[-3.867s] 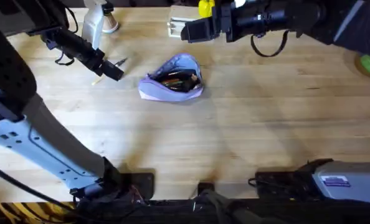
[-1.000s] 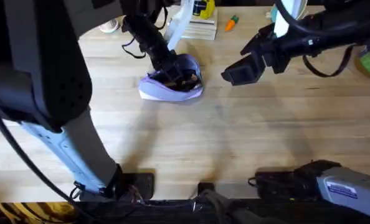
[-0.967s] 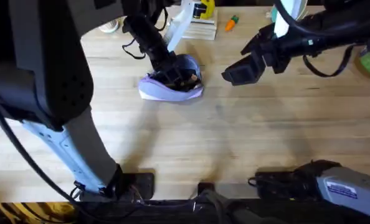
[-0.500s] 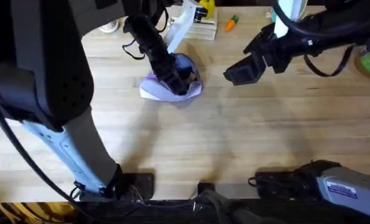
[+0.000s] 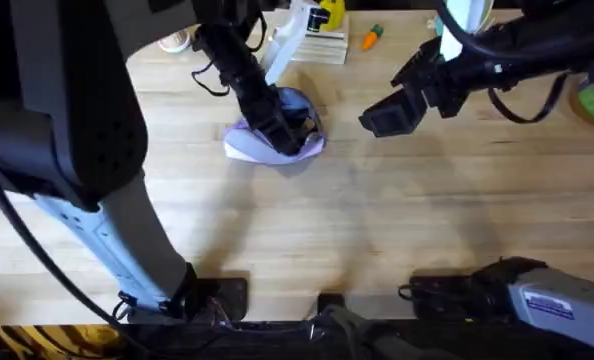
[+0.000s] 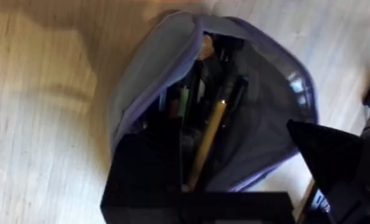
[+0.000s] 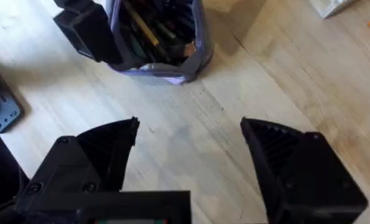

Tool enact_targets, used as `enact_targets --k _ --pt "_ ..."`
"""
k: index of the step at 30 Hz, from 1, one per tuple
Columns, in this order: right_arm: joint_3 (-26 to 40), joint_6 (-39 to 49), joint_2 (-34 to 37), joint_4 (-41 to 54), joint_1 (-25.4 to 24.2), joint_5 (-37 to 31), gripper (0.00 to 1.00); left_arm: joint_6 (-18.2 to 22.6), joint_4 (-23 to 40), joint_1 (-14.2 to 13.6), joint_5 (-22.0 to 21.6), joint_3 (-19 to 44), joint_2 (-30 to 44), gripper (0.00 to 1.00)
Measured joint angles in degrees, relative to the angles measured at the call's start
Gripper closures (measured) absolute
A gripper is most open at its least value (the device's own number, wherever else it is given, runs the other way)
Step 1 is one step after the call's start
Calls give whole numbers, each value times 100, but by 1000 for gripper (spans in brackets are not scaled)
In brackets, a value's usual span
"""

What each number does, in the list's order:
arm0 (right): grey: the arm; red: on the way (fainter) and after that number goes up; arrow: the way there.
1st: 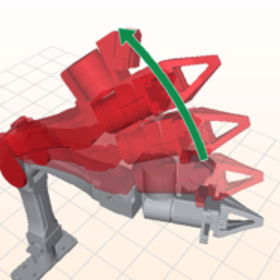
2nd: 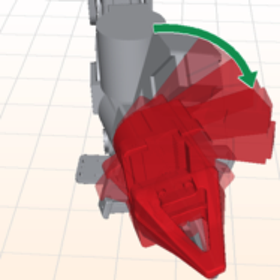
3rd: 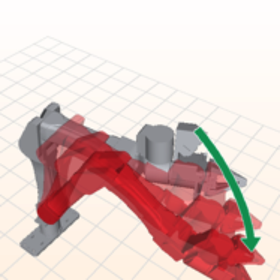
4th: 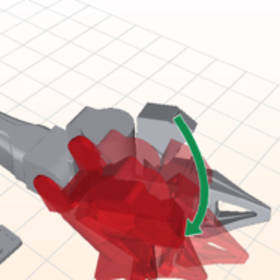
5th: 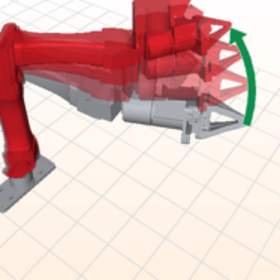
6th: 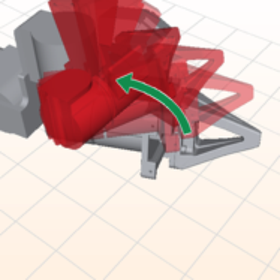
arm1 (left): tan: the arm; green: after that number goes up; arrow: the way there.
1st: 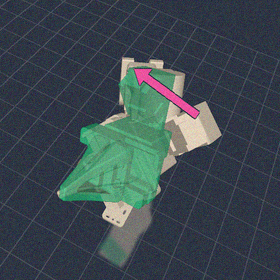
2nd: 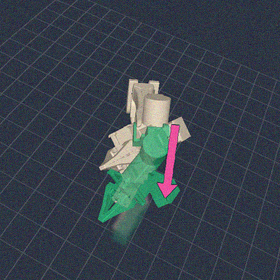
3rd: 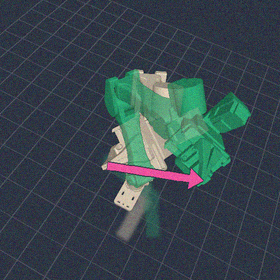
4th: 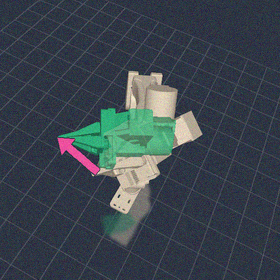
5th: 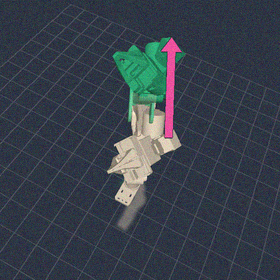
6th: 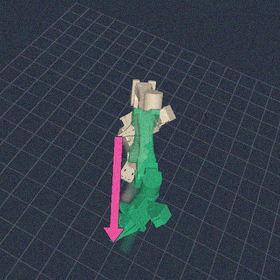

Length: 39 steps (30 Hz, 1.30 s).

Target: Unzip the bag, pick up the pens from the table one at a time and place them inside, then zip the bag closed.

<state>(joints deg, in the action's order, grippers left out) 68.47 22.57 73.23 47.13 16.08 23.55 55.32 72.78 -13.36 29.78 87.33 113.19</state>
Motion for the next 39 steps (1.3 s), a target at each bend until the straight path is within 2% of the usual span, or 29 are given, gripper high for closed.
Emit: enact_targets --k 4,8,13,22,23,25,26,31,35,39 --pt "0 0 0 2 0 0 7 462 431 307 458 48 -162 6" --pt "2 0 0 0 0 0 7 878 684 845 668 50 -638 5" --pt "1 0 0 0 0 0 7 1405 977 1514 726 103 -1144 4" --pt "0 0 0 0 0 2 7 2445 1381 2348 806 96 -1268 4" --pt "0 0 0 -24 0 2 7 2854 1379 2589 822 40 -1268 4" --pt "0 -2 0 -84 0 35 7 3105 1279 2723 801 -20 -1268 5" --pt "0 -93 2 -398 0 248 7 3351 987 2884 613 -42 -1230 6" --pt "2 -824 143 -964 4 762 7 3505 970 2990 459 -68 -1135 5" --pt "2 -1852 532 -1528 15 1283 7 3604 819 2973 446 -98 -1131 6" --pt "2 -2803 971 -2140 158 1560 7 4042 800 2977 495 -220 -1056 6"
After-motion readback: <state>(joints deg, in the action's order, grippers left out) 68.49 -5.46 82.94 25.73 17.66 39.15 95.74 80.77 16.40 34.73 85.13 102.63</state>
